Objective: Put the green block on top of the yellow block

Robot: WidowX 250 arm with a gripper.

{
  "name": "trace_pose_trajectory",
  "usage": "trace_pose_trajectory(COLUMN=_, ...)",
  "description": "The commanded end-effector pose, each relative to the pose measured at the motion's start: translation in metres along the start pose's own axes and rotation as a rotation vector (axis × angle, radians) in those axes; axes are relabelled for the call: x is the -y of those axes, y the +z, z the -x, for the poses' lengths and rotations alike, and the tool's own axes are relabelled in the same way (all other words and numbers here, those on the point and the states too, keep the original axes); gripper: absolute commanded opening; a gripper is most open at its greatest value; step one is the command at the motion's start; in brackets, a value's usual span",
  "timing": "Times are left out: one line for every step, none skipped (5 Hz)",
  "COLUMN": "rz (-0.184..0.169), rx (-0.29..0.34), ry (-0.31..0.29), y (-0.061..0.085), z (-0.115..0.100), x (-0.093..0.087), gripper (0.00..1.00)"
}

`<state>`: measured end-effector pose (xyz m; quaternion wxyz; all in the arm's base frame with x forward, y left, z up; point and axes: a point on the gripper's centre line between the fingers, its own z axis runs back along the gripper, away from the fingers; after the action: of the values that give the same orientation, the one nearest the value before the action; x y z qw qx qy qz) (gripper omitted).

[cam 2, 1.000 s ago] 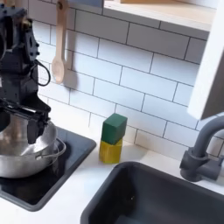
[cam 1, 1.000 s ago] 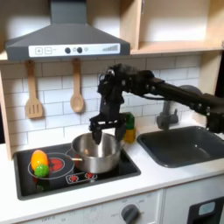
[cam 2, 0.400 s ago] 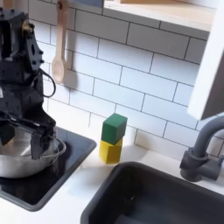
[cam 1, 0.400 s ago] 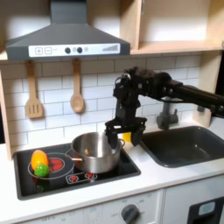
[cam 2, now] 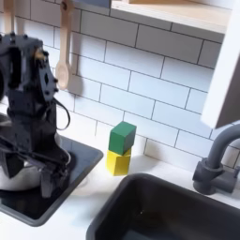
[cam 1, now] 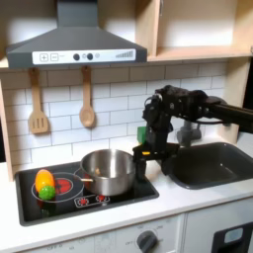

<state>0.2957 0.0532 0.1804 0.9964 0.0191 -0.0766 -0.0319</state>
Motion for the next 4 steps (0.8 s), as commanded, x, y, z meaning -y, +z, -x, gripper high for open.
trace_pose_trajectory(rz=0.01, rx=-0.035, ry=-0.06, y=-0.01, z=0.026, x=0.021, gripper=1.0)
trace_pose_trajectory(rz=0.005, rx=-0.045, ry=-0.071, y=-0.011, z=0.037, x=0.023, gripper=1.0)
trace_pose_trajectory(rz=-0.022, rx=-0.027, ry=-0.045, y=-0.006, z=0.039, x=0.02, gripper=1.0)
trace_pose_trajectory(rz=-0.021, rx=-0.022, ry=-0.051, y=-0.005, z=0.038, x=0.021, gripper=1.0)
